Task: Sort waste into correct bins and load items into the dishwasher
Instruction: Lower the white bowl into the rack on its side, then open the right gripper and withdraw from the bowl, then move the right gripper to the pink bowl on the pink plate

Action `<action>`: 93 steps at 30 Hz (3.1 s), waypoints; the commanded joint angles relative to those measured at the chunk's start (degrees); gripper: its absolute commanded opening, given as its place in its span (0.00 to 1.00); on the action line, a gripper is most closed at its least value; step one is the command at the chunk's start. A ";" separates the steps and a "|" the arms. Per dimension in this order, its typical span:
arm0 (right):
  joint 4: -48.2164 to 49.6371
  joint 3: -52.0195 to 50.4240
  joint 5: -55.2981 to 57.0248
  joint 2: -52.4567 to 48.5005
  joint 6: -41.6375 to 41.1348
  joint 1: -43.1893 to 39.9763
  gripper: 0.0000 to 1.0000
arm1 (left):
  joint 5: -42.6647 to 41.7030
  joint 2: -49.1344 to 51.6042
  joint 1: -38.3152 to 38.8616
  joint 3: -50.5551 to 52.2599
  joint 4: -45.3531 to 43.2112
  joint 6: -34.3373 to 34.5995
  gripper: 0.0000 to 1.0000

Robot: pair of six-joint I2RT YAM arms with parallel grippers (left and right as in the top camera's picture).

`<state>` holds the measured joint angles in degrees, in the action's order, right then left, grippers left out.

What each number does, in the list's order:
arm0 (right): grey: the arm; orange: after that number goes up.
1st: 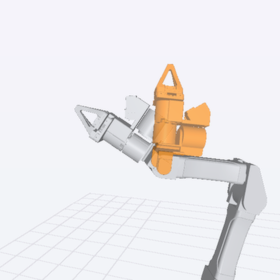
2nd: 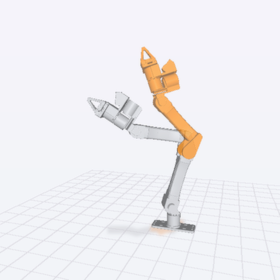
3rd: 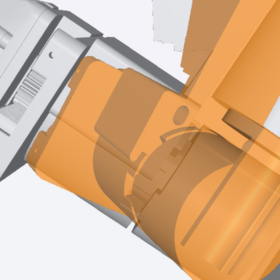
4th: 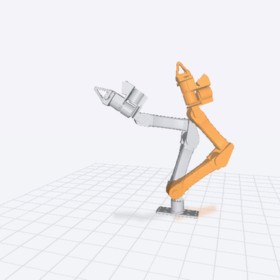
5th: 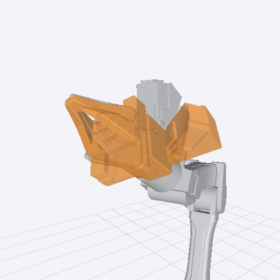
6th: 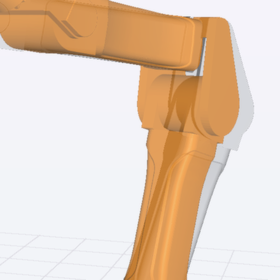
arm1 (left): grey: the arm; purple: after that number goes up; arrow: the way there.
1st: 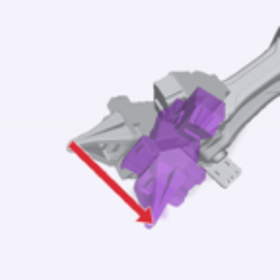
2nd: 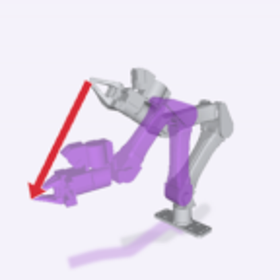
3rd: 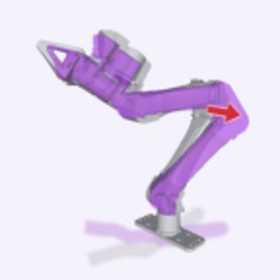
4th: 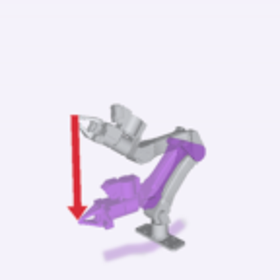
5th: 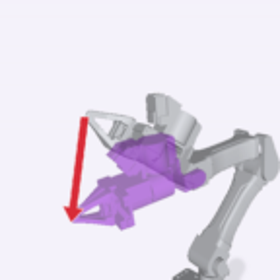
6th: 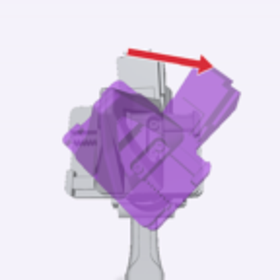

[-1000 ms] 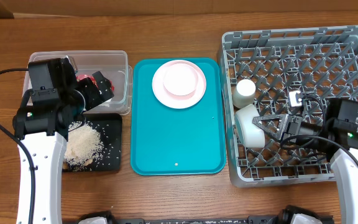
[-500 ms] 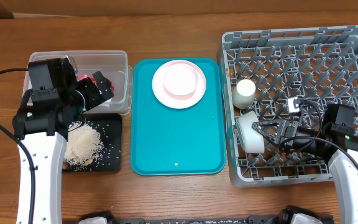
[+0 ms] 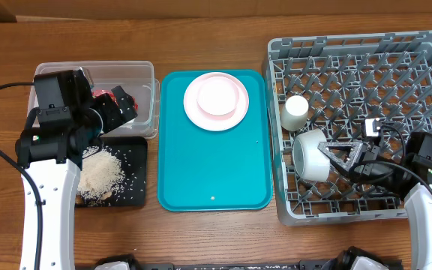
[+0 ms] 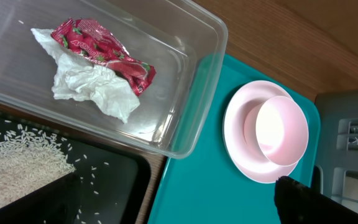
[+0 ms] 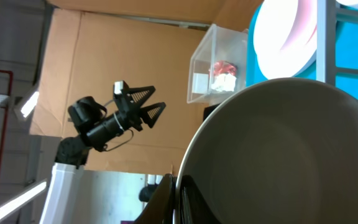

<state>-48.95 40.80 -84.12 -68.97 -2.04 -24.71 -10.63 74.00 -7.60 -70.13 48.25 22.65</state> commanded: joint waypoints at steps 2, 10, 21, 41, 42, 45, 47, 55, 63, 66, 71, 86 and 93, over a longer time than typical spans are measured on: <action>-0.76 -0.66 -2.56 -0.07 -0.50 -0.17 0.04 | 0.55 -0.50 0.09 -0.44 -0.07 -0.59 1.00; -0.76 -5.27 -2.47 -0.07 0.59 -0.17 0.04 | 0.55 -0.50 0.09 -0.44 -0.07 -0.59 1.00; 7.15 -6.97 12.50 -0.07 0.52 -0.17 0.04 | 0.55 -0.50 0.09 -0.44 -0.07 -0.59 1.00; 16.06 -3.93 35.78 -0.04 0.31 -0.17 0.34 | 0.55 -0.50 0.09 -0.44 -0.07 -0.59 1.00; 15.96 -3.61 37.92 -0.04 0.28 -0.17 0.38 | 0.55 -0.50 0.09 -0.44 -0.07 -0.59 1.00; 15.69 -2.25 44.54 -0.04 -2.32 -0.17 0.52 | 0.55 -0.50 0.09 -0.44 -0.07 -0.59 1.00; 15.67 -0.96 47.95 -0.04 -4.17 -0.17 0.54 | 0.55 -0.50 0.09 -0.44 -0.04 -0.59 1.00; 11.69 5.55 52.06 -0.04 -6.08 -0.17 0.57 | 0.55 -0.50 0.09 -0.44 -0.07 -0.59 1.00; 4.61 8.92 49.37 -0.04 -7.19 -0.04 0.57 | 0.55 -0.50 0.09 -0.44 -0.07 -0.59 1.00; 1.40 8.94 49.31 0.07 -7.19 -0.04 0.55 | 0.55 -0.50 0.09 -0.44 -0.07 -0.59 1.00; -3.54 8.94 49.31 0.07 -6.27 1.75 0.52 | 0.55 -0.50 0.09 -0.44 -0.07 -0.59 1.00; 9.99 9.22 62.31 0.07 -4.02 34.60 0.50 | 0.55 -0.50 0.09 -0.44 -0.07 -0.59 1.00; 19.78 9.38 78.29 -0.07 -10.45 49.75 0.50 | 0.55 -0.50 0.09 -0.44 -0.07 -0.59 1.00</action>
<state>-30.76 48.05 -16.93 -68.97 -7.70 21.34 -10.63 74.00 -7.60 -70.13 48.27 22.68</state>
